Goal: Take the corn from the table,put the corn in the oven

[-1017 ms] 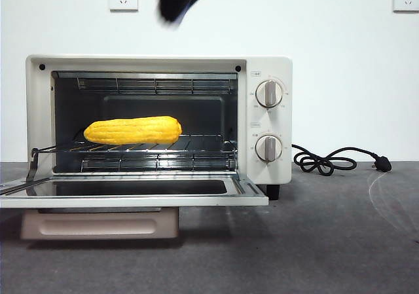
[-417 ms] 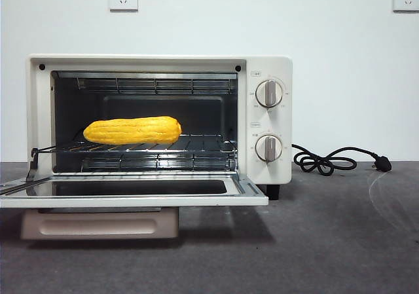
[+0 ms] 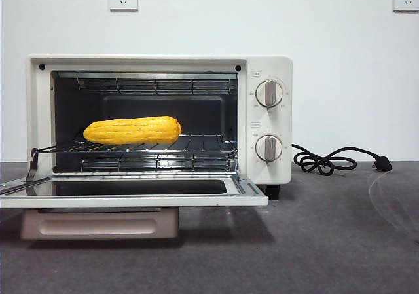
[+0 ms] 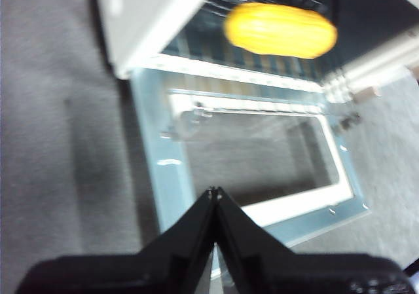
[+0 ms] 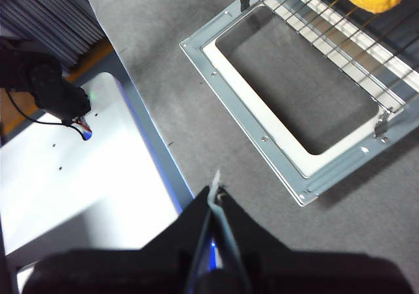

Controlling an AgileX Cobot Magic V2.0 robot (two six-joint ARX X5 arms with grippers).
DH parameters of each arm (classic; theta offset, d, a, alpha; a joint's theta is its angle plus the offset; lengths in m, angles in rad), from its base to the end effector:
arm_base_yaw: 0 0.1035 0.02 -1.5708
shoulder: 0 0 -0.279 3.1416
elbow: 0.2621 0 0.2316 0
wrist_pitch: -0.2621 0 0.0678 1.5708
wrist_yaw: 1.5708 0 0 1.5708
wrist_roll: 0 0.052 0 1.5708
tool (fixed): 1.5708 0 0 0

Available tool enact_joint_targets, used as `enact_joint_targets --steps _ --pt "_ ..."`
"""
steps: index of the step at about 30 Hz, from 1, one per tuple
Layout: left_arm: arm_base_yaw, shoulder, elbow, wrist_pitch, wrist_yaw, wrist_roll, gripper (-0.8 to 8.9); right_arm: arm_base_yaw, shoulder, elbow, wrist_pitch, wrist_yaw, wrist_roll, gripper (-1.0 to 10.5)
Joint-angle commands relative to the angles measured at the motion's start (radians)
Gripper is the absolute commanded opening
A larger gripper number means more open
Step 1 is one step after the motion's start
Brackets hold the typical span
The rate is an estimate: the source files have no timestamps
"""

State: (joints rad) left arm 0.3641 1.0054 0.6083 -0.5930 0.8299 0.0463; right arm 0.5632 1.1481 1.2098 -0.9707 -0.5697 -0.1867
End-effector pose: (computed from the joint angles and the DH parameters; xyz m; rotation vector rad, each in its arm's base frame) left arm 0.1599 0.0199 0.2219 -0.5184 0.8139 -0.4449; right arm 0.1488 0.1271 0.3436 -0.1510 0.8554 1.1364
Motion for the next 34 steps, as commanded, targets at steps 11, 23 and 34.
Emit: enact_joint_targets --steps 11,23,34 --pt "0.012 0.338 -0.005 0.045 -0.025 -0.02 -0.08 -0.114 0.052 0.0 -0.051 -0.006 -0.109 -0.1" --pt "-0.02 0.403 -0.005 0.032 -0.141 -0.039 -0.08 -0.115 0.052 0.0 -0.047 -0.006 -0.113 -0.1" --pt "-0.132 0.403 -0.005 0.032 -0.177 -0.039 -0.08 -0.115 0.052 0.0 -0.048 -0.006 -0.112 -0.1"
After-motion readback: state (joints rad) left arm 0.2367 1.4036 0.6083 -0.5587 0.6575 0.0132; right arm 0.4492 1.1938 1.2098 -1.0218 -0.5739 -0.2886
